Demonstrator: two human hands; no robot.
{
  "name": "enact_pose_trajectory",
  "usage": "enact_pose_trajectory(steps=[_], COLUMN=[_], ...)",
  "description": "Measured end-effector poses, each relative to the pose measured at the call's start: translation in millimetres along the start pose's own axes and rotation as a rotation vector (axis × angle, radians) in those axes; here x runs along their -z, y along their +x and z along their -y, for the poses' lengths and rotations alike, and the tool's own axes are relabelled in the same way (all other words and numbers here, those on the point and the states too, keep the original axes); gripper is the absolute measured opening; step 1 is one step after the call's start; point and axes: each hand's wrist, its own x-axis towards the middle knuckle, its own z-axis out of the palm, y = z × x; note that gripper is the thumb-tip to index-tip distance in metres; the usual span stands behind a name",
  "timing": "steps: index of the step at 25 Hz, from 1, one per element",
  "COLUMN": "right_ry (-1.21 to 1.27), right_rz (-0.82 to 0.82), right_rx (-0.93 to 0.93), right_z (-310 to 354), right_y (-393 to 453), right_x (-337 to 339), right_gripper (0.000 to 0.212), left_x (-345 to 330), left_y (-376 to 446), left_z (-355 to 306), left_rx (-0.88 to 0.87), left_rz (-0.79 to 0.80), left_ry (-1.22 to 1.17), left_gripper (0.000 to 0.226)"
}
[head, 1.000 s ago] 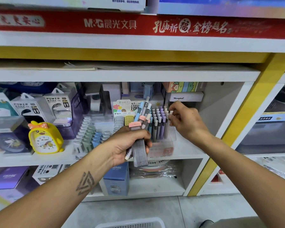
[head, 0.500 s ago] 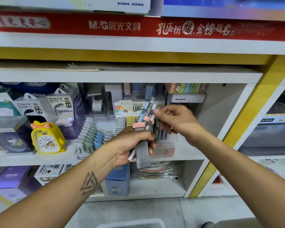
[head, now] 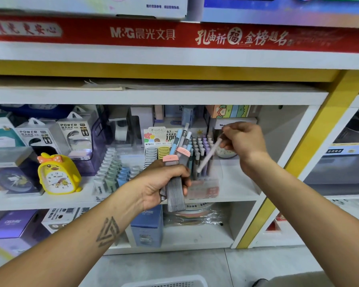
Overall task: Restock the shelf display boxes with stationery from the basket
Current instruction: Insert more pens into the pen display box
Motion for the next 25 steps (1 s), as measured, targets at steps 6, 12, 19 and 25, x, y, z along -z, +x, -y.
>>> enact_pose_trajectory(steps=[6, 12, 19, 25], right_ry=[-0.687, -0.773, -0.795, -0.953], right_rz=[0.153, 0.276, 0.331, 0.161], right_rx=[0.374, 0.463, 0.433, 0.581], right_z=[-17.3, -20.4, -24.1, -17.3], right_y=[-4.4, -8.6, -10.3, -12.9], right_x=[13.8, 13.5, 14.5, 5.4], right_gripper=[0.009, 0.008, 0.012, 0.031], left_x=[-2.4, -5.0, -4.3, -4.8], left_y=[2.4, 3.3, 2.2, 1.1], left_z=[0.6, 0.9, -0.4, -0.4], left_rx=[0.011, 0.017, 0.018, 0.009], left_rz=[-0.014, -0.016, -0.019, -0.008], left_ry=[-0.003, -0.02, -0.018, -0.023], left_gripper=[0.014, 0.01, 0.008, 0.011])
